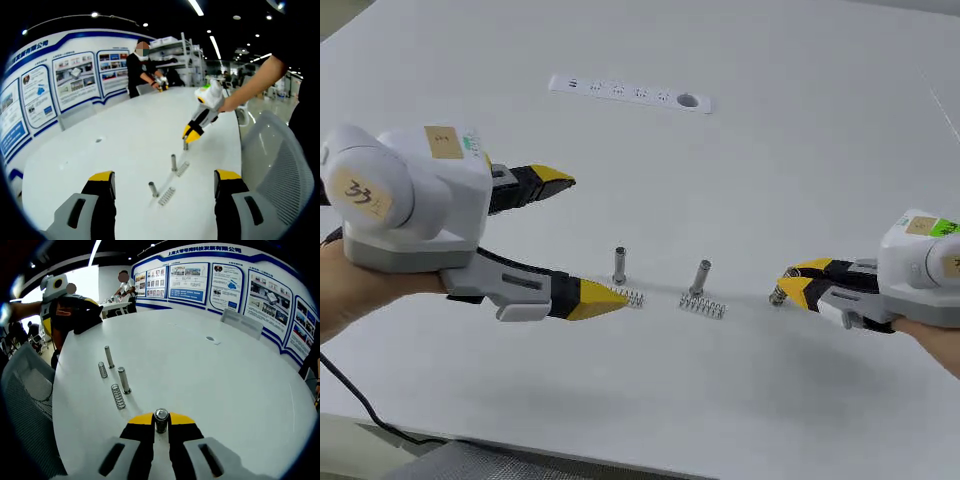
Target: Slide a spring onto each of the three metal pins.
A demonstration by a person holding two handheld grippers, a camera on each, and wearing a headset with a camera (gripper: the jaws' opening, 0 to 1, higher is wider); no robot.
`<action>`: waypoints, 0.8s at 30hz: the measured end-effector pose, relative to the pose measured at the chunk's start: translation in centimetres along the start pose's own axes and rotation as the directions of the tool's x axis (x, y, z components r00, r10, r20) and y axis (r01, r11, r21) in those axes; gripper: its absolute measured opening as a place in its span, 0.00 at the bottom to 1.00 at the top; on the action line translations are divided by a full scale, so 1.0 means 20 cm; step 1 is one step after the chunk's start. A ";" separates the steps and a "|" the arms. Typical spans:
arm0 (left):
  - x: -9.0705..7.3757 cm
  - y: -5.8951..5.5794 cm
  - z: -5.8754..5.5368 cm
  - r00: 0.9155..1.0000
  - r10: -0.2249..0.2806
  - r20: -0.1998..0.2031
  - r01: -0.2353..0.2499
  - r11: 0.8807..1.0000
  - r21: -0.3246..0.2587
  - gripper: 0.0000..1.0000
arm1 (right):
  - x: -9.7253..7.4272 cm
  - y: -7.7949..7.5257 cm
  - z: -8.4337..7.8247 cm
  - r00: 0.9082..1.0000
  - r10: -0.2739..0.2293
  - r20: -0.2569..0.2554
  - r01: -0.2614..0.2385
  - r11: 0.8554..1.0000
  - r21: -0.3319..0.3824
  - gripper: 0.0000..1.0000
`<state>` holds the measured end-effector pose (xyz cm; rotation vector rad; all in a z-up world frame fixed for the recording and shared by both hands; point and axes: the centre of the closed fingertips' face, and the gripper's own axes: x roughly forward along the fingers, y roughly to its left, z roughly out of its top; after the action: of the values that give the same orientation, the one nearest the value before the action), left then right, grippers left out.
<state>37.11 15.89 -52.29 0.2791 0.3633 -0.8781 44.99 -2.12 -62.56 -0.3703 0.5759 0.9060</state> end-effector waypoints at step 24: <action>-0.02 -0.02 -0.01 1.000 0.010 -0.004 -0.010 1.000 -0.015 0.82 | -0.12 -0.01 0.10 0.996 -0.048 0.072 0.050 0.999 -0.022 0.21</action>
<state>36.54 16.00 -52.34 0.2686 0.3713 -0.8646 44.62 -2.60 -59.48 -0.3702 0.4887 0.8758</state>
